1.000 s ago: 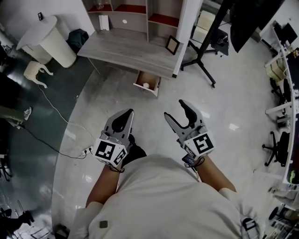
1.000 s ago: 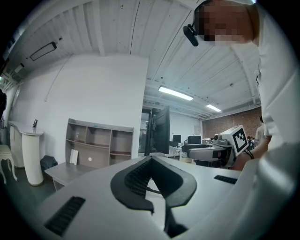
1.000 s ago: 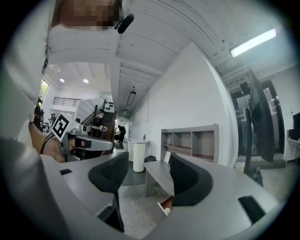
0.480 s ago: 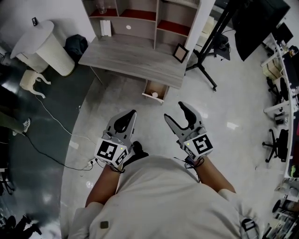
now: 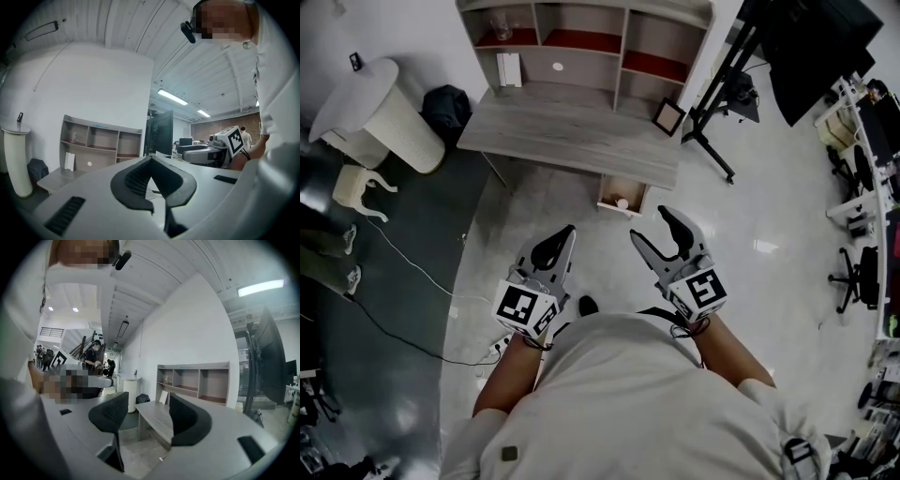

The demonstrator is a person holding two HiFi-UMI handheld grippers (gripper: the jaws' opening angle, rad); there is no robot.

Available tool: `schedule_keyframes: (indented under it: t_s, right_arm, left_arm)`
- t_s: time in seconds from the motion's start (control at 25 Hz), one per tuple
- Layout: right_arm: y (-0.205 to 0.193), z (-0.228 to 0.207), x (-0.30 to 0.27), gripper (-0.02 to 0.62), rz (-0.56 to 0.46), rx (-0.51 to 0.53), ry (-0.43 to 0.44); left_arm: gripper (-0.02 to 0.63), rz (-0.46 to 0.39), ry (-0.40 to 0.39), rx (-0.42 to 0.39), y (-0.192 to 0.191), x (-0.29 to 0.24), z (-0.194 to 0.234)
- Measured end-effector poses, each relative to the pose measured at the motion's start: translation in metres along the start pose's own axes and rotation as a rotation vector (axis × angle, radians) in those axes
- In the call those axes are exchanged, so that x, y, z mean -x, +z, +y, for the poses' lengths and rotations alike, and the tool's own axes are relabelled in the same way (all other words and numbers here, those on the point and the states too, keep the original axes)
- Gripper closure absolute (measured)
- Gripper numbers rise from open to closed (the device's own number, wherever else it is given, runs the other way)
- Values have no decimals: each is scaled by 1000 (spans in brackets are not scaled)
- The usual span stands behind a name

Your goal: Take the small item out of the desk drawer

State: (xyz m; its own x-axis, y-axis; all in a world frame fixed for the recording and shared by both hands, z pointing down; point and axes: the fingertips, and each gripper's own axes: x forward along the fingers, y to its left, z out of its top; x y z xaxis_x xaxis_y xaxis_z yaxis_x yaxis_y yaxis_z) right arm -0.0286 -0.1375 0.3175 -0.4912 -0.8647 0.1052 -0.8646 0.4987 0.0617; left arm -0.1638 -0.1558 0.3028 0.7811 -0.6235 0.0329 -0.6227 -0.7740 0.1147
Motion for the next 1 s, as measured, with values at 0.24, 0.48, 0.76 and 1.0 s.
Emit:
schedule_keyframes:
  t_s: [0.24,0.48,0.76,1.0]
  right_arm:
    - [-11,8,-27,324,31,-15,-21]
    - [-31,-2,-40,324,68,-79,-42]
    - [-46,-22,-63,324,77,-108,-51]
    - [-72,-47,-86,324,114,-144,-44]
  left_arm:
    - [595,8,-5,16,-4,3,36]
    - [595,31,-17,25,-15,-6,50]
    - [595,54,-25,17,-20,-25,65]
    - [595,86,-21,27,-32,-51,80]
